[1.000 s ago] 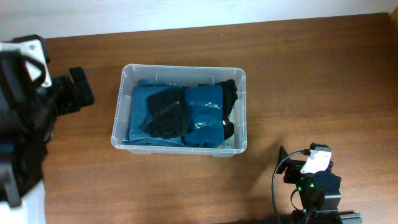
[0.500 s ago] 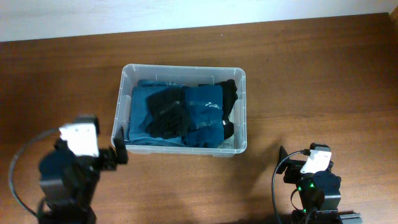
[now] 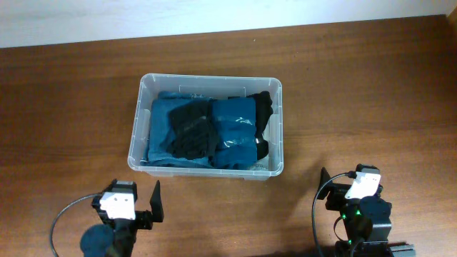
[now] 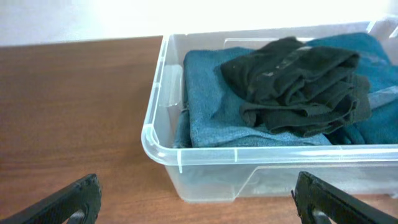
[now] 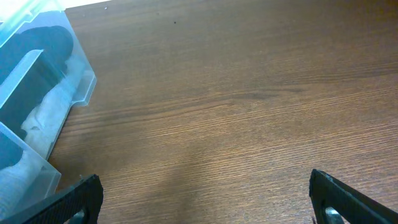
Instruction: Pack container
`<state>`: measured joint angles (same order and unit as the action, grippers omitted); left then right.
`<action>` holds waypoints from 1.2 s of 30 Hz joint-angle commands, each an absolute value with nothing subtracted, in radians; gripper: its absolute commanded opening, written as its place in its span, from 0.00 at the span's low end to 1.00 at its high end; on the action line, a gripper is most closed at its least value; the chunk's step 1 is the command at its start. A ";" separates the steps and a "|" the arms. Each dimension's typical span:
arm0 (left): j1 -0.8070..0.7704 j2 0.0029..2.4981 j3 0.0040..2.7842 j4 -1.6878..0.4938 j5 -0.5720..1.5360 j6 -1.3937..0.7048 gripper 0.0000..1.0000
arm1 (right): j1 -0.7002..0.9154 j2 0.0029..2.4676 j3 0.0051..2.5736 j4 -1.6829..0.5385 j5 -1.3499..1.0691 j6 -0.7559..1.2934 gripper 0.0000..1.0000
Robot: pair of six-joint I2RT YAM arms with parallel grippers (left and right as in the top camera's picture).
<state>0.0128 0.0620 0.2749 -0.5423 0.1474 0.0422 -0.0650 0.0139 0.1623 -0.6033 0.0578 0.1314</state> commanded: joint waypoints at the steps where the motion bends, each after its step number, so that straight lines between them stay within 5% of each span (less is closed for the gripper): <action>1: 0.007 0.005 0.234 -0.531 0.165 0.058 0.99 | -0.073 0.006 0.154 -0.601 0.056 0.131 0.98; 36: 0.007 0.012 0.126 -0.427 0.161 0.058 1.00 | -0.073 0.005 0.154 -0.601 0.056 0.131 0.98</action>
